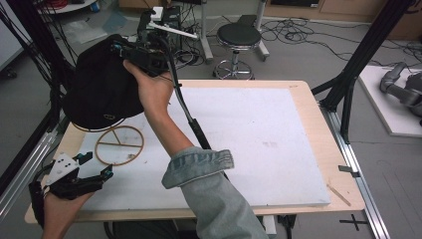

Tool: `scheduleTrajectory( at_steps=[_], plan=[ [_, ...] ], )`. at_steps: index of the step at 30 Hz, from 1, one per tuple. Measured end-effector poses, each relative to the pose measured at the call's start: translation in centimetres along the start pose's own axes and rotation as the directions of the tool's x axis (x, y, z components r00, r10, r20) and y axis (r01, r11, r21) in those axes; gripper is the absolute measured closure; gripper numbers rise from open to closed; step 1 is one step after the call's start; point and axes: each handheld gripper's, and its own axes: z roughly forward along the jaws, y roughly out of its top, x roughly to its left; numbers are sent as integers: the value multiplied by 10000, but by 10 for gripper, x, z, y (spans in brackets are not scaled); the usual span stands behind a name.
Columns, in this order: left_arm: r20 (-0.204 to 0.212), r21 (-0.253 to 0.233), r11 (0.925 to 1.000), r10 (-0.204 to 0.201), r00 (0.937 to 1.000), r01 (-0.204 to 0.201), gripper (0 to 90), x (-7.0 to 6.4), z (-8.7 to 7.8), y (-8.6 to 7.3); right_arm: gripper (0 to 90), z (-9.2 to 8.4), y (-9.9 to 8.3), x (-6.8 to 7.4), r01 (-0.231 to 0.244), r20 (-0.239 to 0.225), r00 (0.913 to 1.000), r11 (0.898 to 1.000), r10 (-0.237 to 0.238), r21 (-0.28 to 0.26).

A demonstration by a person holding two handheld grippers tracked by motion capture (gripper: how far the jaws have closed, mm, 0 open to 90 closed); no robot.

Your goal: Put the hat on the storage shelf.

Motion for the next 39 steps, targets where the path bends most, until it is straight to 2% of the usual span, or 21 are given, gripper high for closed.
scheduleTrajectory(
  at_steps=[11, 32, 39],
  plan=[
    [74, -20, 10000, 36, 10000, -36, 209, -2, 1, 1, 661, 22, -18, -4, -419, 138, 9990, 9988, 416, 262],
    [204, -16, 9999, 140, 9997, -140, 209, -5, 3, 1, 643, 56, -51, -2, -184, 325, 9994, 9937, 149, 1107],
    [299, -7, 9998, 188, 9994, -188, 208, -8, 5, 1, 631, 63, -58, -5, -278, 509, 9985, 9908, 212, 1326]
  ],
)
